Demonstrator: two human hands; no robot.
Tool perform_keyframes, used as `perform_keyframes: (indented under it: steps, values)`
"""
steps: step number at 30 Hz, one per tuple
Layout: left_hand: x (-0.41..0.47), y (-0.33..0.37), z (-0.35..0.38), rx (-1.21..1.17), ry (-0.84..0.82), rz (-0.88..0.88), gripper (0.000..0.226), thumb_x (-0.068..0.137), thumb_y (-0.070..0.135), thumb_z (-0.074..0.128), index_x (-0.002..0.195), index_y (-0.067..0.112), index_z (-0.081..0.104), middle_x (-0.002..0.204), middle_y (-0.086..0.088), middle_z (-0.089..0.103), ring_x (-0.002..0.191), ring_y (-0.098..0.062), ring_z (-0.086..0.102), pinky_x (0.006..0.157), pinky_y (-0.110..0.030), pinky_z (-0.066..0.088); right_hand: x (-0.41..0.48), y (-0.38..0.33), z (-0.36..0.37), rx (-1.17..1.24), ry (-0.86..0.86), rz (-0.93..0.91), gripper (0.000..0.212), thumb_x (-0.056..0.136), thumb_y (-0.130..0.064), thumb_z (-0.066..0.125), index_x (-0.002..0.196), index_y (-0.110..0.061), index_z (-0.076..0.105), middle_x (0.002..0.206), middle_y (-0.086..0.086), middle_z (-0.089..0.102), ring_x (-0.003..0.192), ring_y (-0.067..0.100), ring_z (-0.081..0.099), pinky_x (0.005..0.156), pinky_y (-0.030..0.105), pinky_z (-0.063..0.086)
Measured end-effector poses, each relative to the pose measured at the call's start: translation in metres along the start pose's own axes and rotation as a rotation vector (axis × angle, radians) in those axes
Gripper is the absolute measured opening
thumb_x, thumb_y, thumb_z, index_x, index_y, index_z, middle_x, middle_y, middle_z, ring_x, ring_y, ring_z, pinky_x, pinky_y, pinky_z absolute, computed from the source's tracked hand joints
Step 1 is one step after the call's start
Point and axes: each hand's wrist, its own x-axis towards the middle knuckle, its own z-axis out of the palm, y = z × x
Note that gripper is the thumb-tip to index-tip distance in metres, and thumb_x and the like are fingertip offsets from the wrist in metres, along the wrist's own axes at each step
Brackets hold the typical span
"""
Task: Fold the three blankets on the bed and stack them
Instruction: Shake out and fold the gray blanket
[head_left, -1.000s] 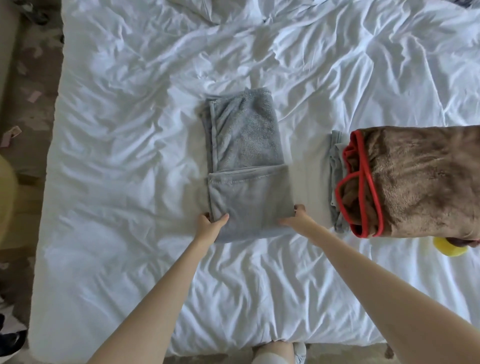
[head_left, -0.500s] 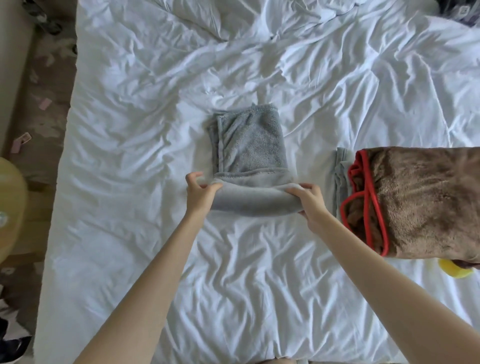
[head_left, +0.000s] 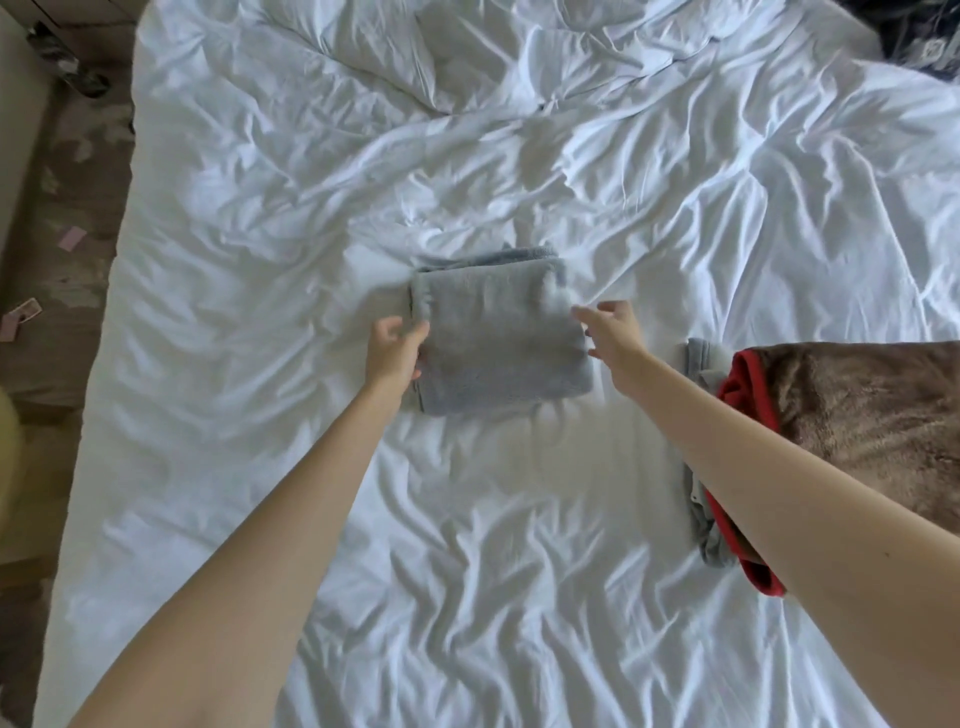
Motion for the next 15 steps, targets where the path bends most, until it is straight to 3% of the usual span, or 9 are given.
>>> perform_keyframes:
  steps: [2, 6, 9, 11, 13, 15]
  values:
    - [0.011, -0.014, 0.001, 0.062, 0.030, 0.029, 0.057, 0.091, 0.039, 0.065, 0.136, 0.014, 0.041, 0.122, -0.002, 0.049, 0.107, -0.021, 0.054, 0.090, -0.037, 0.047, 0.005, 0.016, 0.005, -0.079, -0.029, 0.035, 0.063, 0.088, -0.036, 0.065, 0.139, -0.012, 0.037, 0.117, 0.002, 0.048, 0.099, 0.019, 0.051, 0.088, 0.036, 0.046]
    - [0.028, -0.016, 0.010, 0.010, -0.003, 0.006, 0.074, 0.083, 0.044, 0.072, 0.141, 0.019, 0.033, 0.121, 0.001, 0.049, 0.107, -0.019, 0.052, 0.086, -0.034, 0.042, 0.014, 0.034, 0.015, -0.072, -0.079, 0.039, 0.065, 0.084, -0.035, 0.072, 0.136, -0.012, 0.041, 0.114, -0.001, 0.049, 0.100, 0.017, 0.050, 0.079, 0.027, 0.039]
    - [0.036, -0.011, 0.017, -0.025, -0.021, 0.042, 0.059, 0.079, 0.030, 0.078, 0.126, 0.018, 0.045, 0.115, 0.001, 0.059, 0.099, -0.017, 0.063, 0.086, -0.036, 0.052, 0.018, 0.033, 0.018, -0.079, -0.068, -0.010, 0.041, 0.081, -0.023, 0.073, 0.114, -0.005, 0.057, 0.101, 0.005, 0.059, 0.091, 0.020, 0.055, 0.074, 0.030, 0.040]
    - [0.037, -0.006, 0.020, -0.098, -0.008, 0.145, 0.047, 0.079, 0.019, 0.078, 0.118, 0.017, 0.052, 0.106, 0.004, 0.065, 0.094, -0.014, 0.067, 0.080, -0.031, 0.056, 0.020, 0.029, 0.017, -0.038, -0.045, -0.089, 0.033, 0.078, -0.016, 0.072, 0.096, 0.007, 0.058, 0.086, 0.009, 0.056, 0.081, 0.019, 0.051, 0.070, 0.031, 0.036]
    - [0.037, -0.002, 0.022, -0.134, 0.032, 0.241, 0.043, 0.080, 0.015, 0.077, 0.116, 0.017, 0.055, 0.099, 0.008, 0.066, 0.089, -0.009, 0.068, 0.075, -0.025, 0.056, 0.022, 0.025, 0.015, 0.012, -0.003, -0.149, 0.034, 0.077, -0.015, 0.072, 0.092, 0.009, 0.054, 0.081, 0.008, 0.052, 0.076, 0.018, 0.047, 0.068, 0.032, 0.034]
    - [0.037, 0.001, 0.027, -0.093, 0.086, 0.278, 0.046, 0.081, 0.011, 0.074, 0.121, 0.012, 0.050, 0.099, 0.008, 0.063, 0.093, -0.016, 0.066, 0.075, -0.026, 0.053, 0.025, 0.025, 0.015, 0.022, 0.014, -0.161, 0.031, 0.078, -0.017, 0.072, 0.100, 0.001, 0.059, 0.090, 0.006, 0.059, 0.082, 0.018, 0.053, 0.070, 0.031, 0.039]
